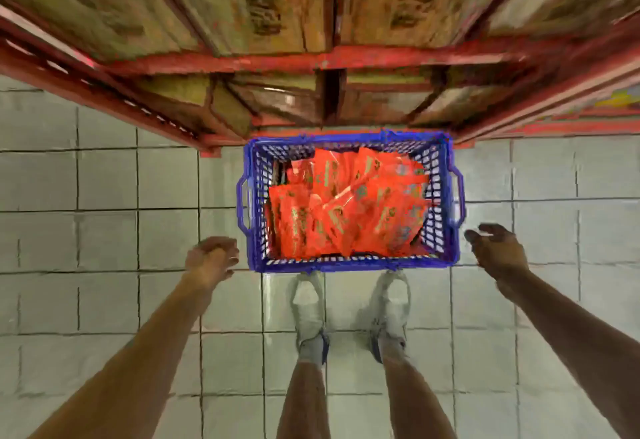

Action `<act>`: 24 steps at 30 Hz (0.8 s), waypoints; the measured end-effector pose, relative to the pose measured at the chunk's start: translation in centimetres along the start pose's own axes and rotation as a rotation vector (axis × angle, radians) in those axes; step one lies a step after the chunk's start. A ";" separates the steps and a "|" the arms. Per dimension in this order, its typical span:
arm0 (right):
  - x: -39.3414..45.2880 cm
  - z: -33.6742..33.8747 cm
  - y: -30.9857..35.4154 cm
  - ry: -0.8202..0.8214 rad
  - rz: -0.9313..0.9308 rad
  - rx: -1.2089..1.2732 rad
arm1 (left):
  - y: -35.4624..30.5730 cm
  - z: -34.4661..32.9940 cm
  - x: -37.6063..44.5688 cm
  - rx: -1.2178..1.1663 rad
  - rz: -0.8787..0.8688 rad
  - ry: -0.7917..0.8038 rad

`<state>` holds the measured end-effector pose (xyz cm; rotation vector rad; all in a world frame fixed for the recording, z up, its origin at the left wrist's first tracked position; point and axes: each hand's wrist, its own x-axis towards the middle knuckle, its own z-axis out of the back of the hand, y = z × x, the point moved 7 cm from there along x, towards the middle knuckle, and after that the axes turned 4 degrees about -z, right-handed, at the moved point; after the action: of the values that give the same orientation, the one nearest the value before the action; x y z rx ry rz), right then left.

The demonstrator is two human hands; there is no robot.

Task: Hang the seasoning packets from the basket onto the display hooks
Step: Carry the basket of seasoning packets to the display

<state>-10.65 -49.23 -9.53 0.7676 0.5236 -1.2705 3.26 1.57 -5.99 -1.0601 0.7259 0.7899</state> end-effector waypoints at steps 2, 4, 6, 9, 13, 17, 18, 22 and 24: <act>3.2 -1.6 0.0 -0.072 -0.022 -0.085 | 1.2 -0.7 3.9 0.055 -0.061 -0.059; 5.4 -3.5 0.4 -0.084 -0.031 -0.057 | 2.4 -2.2 7.1 0.120 -0.073 -0.042; 7.0 -5.1 0.2 -0.114 0.006 -0.026 | 3.6 -3.5 9.2 0.101 -0.060 -0.045; 8.5 -5.8 -1.0 -0.198 0.016 0.026 | 5.3 -4.0 10.9 0.066 -0.005 -0.118; 9.2 -6.2 -2.1 -0.181 -0.002 0.082 | 6.6 -3.8 11.7 0.061 0.003 -0.117; 8.5 -5.2 -1.5 -0.200 0.070 0.082 | 6.1 -4.4 10.3 0.082 -0.053 -0.199; 8.1 -4.8 -1.2 -0.208 0.092 0.082 | 5.7 -4.5 9.5 0.068 -0.071 -0.238; 6.2 -2.7 -3.1 -0.187 0.074 0.091 | 3.9 -4.5 5.6 0.118 -0.130 -0.308; 4.2 -1.2 -5.8 -0.181 0.026 0.133 | 2.6 -4.7 3.1 0.162 -0.165 -0.298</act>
<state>-15.24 -51.67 -14.66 0.7585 0.2846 -1.3457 2.08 -1.44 -11.28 -0.8221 0.4344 0.7153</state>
